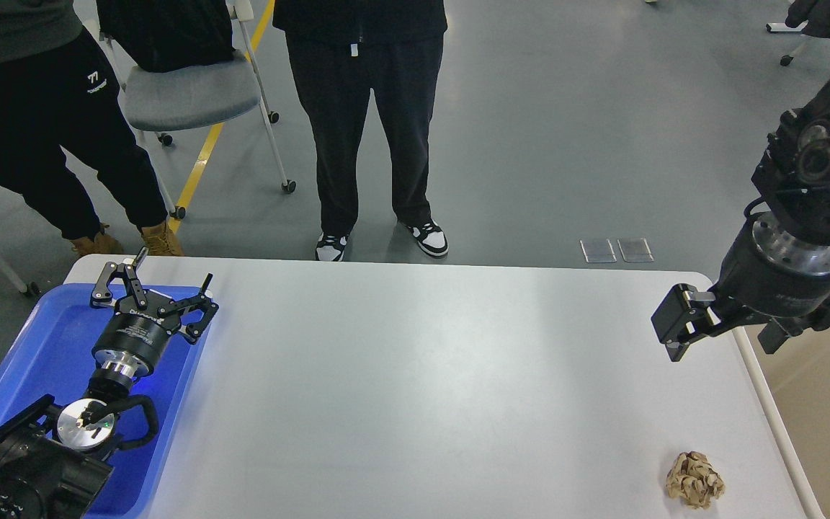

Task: Tidy desktop
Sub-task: 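Move the right gripper toward the crumpled tan paper ball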

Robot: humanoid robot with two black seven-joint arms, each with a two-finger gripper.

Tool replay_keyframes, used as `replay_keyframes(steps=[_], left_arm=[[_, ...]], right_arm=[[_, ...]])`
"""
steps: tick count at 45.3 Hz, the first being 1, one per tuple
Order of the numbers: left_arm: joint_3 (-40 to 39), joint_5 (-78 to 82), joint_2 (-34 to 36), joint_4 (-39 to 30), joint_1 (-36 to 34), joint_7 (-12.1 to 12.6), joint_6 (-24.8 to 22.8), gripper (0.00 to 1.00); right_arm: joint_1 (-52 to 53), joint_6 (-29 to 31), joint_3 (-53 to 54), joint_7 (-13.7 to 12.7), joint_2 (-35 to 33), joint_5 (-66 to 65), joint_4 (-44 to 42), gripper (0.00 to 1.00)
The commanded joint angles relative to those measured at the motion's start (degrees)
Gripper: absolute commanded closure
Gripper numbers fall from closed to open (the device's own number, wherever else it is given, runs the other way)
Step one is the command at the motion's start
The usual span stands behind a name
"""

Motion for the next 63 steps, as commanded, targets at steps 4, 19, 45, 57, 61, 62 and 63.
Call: replay_keyframes(steps=[4, 19, 45, 57, 61, 62, 63], left_arm=[[0.0, 0.0, 0.0, 0.0, 0.0, -0.1, 0.0, 0.0], [0.0, 0.0, 0.0, 0.0, 0.0, -0.1, 0.0, 0.0], [0.0, -0.1, 0.0, 0.0, 0.0, -0.1, 0.0, 0.0], [0.0, -0.1, 0.0, 0.0, 0.0, -0.1, 0.0, 0.0], [0.0, 0.0, 0.0, 0.0, 0.0, -0.1, 0.0, 0.0], [0.0, 0.0, 0.0, 0.0, 0.0, -0.1, 0.0, 0.0], [0.0, 0.0, 0.0, 0.0, 0.0, -0.1, 0.0, 0.0]], right_arm=[[-1.4, 0.0, 0.1, 0.0, -0.1, -0.1, -0.6, 0.0], [-2.6, 0.0, 0.7, 0.0, -0.1, 0.0, -1.8, 0.0], [-6.2, -0.6, 0.4, 0.1, -2.7, -4.1, -2.8, 0.0], [-18.4, -3.3, 3.9, 0.2, -5.2, -10.3, -7.3, 0.0], [-23.8, -4.7, 6.3, 0.2, -5.6, -12.1, -9.6, 0.0], [-25.4, -5.1, 6.9, 0.2, -5.6, -12.5, -10.6, 0.0], [-27.1, -5.4, 7.3, 0.2, -5.6, -13.0, -11.5, 0.0]])
